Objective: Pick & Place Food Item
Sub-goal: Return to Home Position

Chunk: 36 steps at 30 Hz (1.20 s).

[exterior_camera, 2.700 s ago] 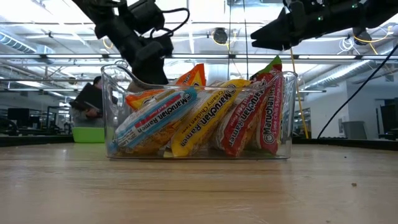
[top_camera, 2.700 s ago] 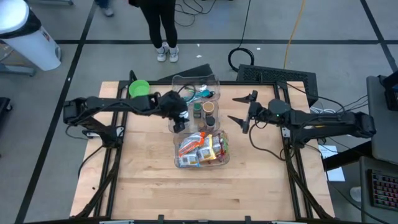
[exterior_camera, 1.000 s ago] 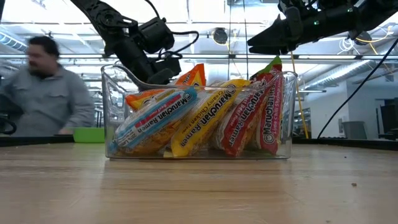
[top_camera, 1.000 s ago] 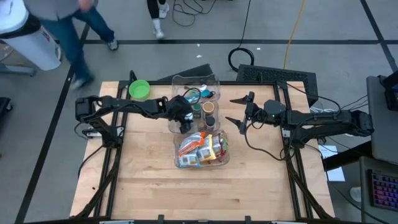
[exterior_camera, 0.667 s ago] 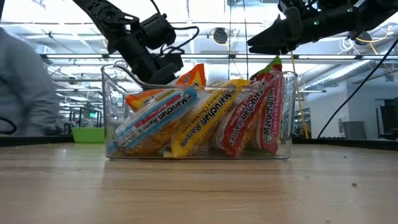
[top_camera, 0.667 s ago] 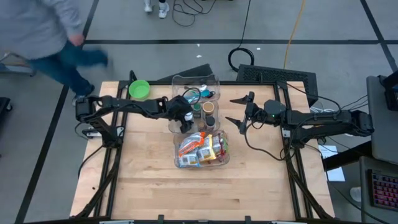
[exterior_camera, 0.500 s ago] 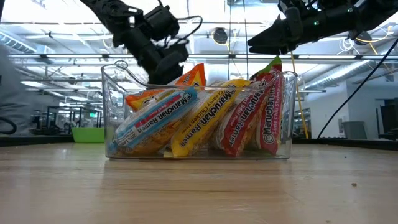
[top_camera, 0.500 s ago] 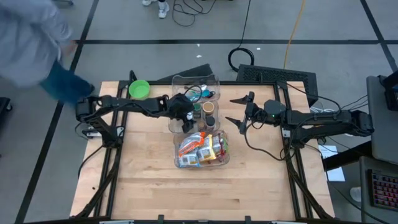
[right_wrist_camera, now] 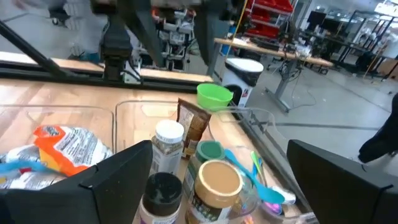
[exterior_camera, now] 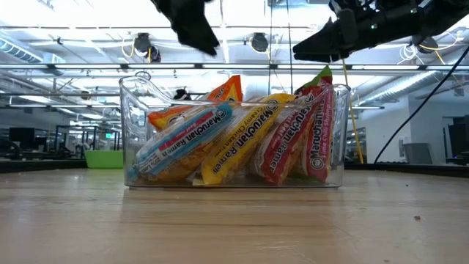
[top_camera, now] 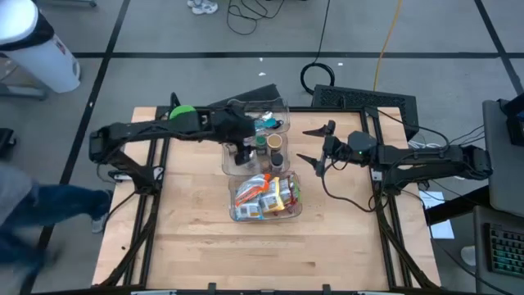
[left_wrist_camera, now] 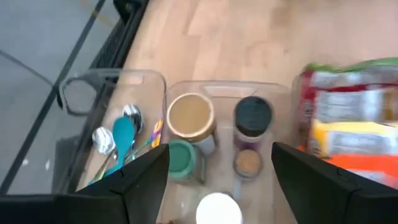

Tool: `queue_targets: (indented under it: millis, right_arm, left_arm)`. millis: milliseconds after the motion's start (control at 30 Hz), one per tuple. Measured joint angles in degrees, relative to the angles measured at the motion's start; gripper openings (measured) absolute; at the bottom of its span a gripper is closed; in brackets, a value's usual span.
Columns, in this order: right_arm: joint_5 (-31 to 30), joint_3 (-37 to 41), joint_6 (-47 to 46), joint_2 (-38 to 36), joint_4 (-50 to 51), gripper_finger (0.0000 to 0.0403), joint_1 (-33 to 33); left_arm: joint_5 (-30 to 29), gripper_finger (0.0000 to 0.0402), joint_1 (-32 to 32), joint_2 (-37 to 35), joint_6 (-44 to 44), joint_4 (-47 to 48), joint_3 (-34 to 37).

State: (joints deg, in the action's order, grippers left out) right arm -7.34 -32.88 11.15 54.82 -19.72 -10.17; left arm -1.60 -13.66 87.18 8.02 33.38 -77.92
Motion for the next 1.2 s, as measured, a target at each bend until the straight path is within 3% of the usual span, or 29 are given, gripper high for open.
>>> queue_targets:
  millis: [267,533,733,933,1200]
  right_arm:
    - [-0.3,0.0,2.0,-5.3,1.8,0.0363,-0.1]
    - [-0.1,0.0,-0.1,-16.7,12.6,0.0363,-4.1]
    - [-0.1,0.0,-0.1,-23.3,18.8,0.0363,-5.4]
    - [-0.1,3.0,-0.8,-30.5,19.0,0.0363,-7.5]
    - [-0.1,12.9,-5.7,-42.7,13.8,0.0363,-9.5]
  left_arm:
    - [0.1,0.0274,2.2,-13.5,0.9,1.1,4.9]
    - [0.2,0.0273,3.7,-32.5,-0.7,-19.2,26.3]
    - [-1.8,0.0274,3.7,-45.9,-1.9,-28.7,40.6]
    - [-6.6,0.0266,3.6,-57.0,-0.2,-34.2,48.6]
    - [-3.3,0.0258,3.6,-67.2,0.5,-41.9,56.3]
